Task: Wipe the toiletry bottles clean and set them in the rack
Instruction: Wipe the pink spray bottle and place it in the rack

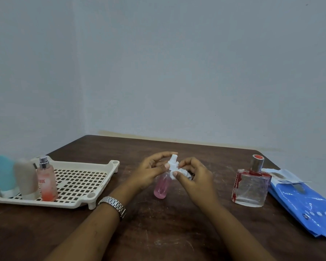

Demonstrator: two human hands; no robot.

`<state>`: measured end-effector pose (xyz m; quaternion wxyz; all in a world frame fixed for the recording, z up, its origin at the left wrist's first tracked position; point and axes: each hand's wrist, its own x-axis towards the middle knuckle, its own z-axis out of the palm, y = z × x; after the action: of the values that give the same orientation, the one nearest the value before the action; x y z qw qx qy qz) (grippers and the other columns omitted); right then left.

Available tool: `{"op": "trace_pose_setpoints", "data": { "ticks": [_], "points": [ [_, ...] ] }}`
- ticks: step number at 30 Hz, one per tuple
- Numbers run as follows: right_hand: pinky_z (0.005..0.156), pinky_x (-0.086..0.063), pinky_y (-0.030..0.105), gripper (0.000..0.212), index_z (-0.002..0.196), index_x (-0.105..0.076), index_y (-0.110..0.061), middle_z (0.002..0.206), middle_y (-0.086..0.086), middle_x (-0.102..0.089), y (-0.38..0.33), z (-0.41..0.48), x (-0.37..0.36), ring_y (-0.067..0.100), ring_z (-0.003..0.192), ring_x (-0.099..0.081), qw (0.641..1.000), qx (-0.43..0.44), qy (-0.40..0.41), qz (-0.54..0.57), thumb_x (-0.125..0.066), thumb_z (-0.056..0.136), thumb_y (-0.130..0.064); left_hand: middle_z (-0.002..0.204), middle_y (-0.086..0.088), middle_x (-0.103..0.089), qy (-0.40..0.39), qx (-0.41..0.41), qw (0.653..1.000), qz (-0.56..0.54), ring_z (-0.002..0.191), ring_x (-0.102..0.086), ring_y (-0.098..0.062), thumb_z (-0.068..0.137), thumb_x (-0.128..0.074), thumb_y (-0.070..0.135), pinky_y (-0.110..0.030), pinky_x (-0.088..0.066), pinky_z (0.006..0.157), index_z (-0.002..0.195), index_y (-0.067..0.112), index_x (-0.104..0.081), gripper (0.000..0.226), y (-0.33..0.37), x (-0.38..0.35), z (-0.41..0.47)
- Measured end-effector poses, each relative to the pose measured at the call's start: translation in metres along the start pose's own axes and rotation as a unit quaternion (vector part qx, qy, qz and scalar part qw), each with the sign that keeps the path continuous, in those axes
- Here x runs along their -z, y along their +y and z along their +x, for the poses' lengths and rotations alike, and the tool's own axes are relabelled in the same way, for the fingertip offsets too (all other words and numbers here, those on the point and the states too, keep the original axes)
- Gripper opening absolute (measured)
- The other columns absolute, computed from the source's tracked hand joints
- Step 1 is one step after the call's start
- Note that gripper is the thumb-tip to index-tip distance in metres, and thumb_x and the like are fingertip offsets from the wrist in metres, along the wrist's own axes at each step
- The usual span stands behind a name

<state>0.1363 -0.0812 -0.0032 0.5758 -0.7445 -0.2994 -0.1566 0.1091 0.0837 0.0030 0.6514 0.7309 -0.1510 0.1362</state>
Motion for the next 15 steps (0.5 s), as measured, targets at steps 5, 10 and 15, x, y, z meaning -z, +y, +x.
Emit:
{"op": "trace_pose_setpoints", "data": {
  "ticks": [5, 10, 15],
  "points": [
    [0.064, -0.048, 0.017, 0.010, 0.091, -0.068, -0.023, 0.091, -0.010, -0.069, 0.0059, 0.0026, -0.0021, 0.003, 0.079, -0.063, 0.999, -0.037, -0.009, -0.018, -0.069, 0.083, -0.017, 0.118, -0.006, -0.065, -0.016, 0.009, 1.000, 0.016, 0.104, -0.064, -0.011, 0.096, -0.045, -0.001, -0.022, -0.051, 0.084, 0.122, 0.019, -0.056, 0.034, -0.0008, 0.0010, 0.0011],
    [0.067, -0.045, 0.010, 0.016, 0.099, -0.071, -0.014, 0.099, -0.007, -0.068, 0.0093, 0.0047, -0.0032, 0.002, 0.086, -0.061, 0.998, -0.049, -0.004, -0.043, -0.067, 0.085, -0.017, 0.119, -0.003, -0.066, -0.047, 0.017, 0.999, 0.017, 0.111, -0.062, -0.009, 0.097, -0.044, -0.001, -0.022, -0.050, 0.088, 0.124, 0.016, -0.054, 0.034, -0.0024, -0.0009, 0.0015],
    [0.063, -0.043, 0.012, 0.015, 0.098, -0.072, -0.017, 0.092, -0.005, -0.069, 0.0086, 0.0039, -0.0050, 0.003, 0.078, -0.061, 0.997, -0.050, -0.005, -0.056, -0.067, 0.085, -0.021, 0.115, -0.001, -0.065, -0.039, 0.009, 0.999, 0.008, 0.105, -0.063, -0.006, 0.096, -0.043, -0.001, -0.020, -0.049, 0.087, 0.117, 0.012, -0.057, 0.028, -0.0019, -0.0020, 0.0025]
  ]
}}
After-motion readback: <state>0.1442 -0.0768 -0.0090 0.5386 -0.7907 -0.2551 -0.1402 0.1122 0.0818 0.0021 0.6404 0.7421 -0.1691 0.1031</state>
